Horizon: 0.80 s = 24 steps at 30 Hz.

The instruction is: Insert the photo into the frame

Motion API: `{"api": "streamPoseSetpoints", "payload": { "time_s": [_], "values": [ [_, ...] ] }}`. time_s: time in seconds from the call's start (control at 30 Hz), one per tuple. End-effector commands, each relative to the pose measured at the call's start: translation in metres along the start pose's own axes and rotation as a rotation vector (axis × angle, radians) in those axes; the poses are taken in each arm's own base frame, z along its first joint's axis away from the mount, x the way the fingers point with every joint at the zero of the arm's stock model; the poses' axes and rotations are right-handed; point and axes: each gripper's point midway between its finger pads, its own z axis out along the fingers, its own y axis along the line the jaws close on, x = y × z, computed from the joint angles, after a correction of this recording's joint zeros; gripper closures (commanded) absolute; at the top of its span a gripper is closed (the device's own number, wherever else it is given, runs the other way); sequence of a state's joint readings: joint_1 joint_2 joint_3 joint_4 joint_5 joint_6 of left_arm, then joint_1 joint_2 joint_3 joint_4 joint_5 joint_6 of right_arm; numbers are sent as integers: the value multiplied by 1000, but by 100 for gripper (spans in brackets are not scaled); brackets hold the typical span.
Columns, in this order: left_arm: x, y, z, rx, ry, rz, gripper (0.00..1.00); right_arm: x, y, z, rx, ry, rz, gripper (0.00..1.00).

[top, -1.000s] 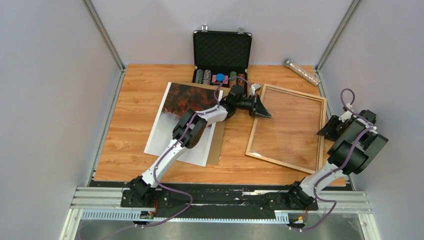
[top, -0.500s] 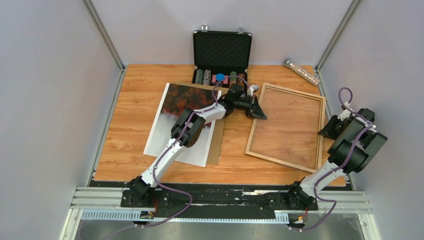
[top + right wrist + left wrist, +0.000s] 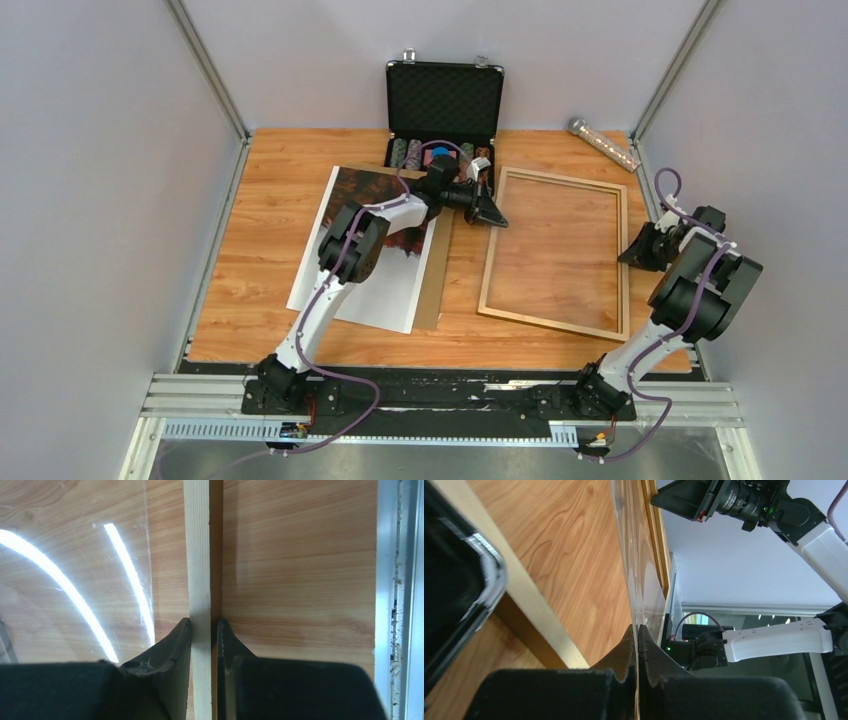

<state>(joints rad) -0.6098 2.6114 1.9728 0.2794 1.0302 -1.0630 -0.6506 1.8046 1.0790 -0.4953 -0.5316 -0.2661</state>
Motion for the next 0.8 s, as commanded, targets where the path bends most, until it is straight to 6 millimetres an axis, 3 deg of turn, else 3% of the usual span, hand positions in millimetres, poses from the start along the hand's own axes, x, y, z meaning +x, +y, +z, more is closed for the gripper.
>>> {"api": "streamPoseSetpoints", "payload": {
  "time_s": [0.0, 0.27, 0.6, 0.77],
  "values": [
    [-23, -57, -24, 71, -48, 166, 100, 18, 22, 4, -74, 34, 76, 100],
    [-35, -69, -34, 83, -68, 195, 100, 27, 48, 1, -102, 57, 100, 100],
    [-45, -64, -34, 95, -83, 179, 100, 38, 75, 10, -142, 106, 79, 100],
    [-47, -65, -32, 117, -65, 188, 100, 39, 76, 12, -144, 115, 78, 100]
  ]
}}
